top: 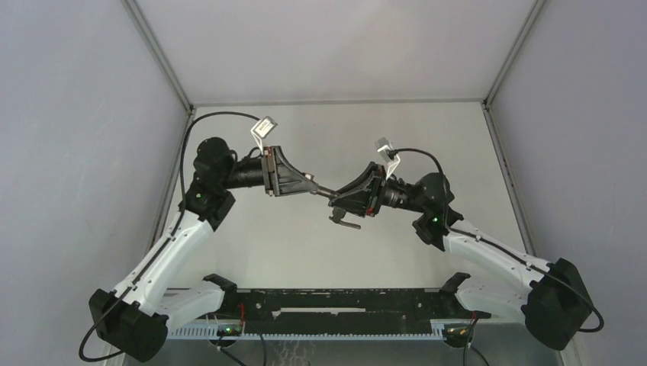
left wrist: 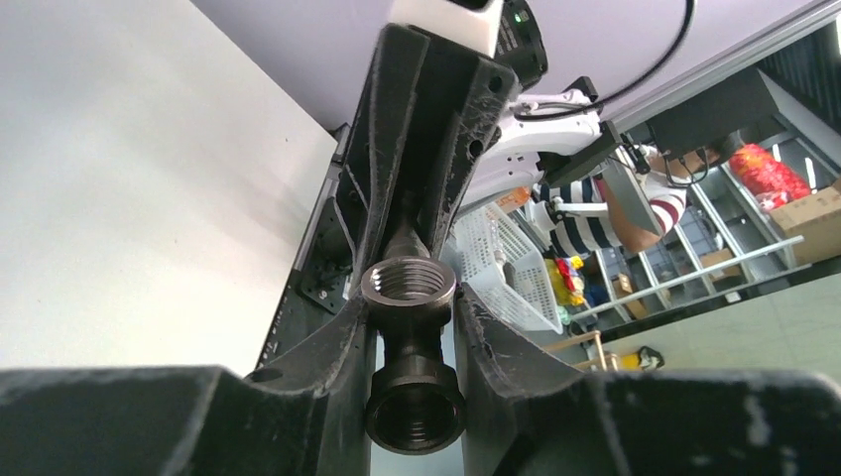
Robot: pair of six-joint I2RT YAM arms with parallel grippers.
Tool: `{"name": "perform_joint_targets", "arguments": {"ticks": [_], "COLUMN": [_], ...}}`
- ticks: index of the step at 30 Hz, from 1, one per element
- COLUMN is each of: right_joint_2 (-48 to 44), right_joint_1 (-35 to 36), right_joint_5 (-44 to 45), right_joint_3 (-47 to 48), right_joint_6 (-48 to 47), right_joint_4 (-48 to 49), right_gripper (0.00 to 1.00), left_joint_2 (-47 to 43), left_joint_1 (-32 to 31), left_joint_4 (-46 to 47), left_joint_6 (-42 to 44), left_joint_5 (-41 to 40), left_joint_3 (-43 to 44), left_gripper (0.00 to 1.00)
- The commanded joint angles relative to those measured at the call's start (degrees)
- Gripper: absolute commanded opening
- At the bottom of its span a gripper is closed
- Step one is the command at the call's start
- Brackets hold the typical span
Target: Install the water faucets
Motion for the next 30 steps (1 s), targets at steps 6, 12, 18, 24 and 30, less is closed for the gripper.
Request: {"name": "perform_joint_targets", "arguments": {"ticks": [6,12,18,24,30], "right_joint_2": [9.34,15.51,20.85,23.70,23.91], "right_joint_1": [-3.81,-5.69,-8.04,-8.61,-10.08], "right_joint_5": [-21.11,-25.74,-26.72,-27.27,-27.67], "right_joint_3": [15.43,20.72,21.77,22.15,22.42], "right_joint_6": [30.32,46.16,62.55,67.44,63.53], "right_joint_4": [9.35,11.10,16.40,14.01,2.15], "right_gripper": [0.00,0.00,0.00,0.00,0.00], "left_joint_2": [-3.02,-10.22,-16.20,-17.98,-18.37], "left_joint_1": [-6.08,-8.90,-11.48,-15.75,-20.09], "left_joint_4": [9.21,7.32,3.34,-7.50,-13.58], "left_joint_6": [7.89,22.84,36.56,53.61,66.48], "left_joint_5": [2.12,-6.88,-12.05,-18.12,-26.32], "left_joint_3": [-4.43,-9.74,-13.66,-13.84,-13.99], "left_gripper": [0.00,0.00,0.00,0.00,0.00]}}
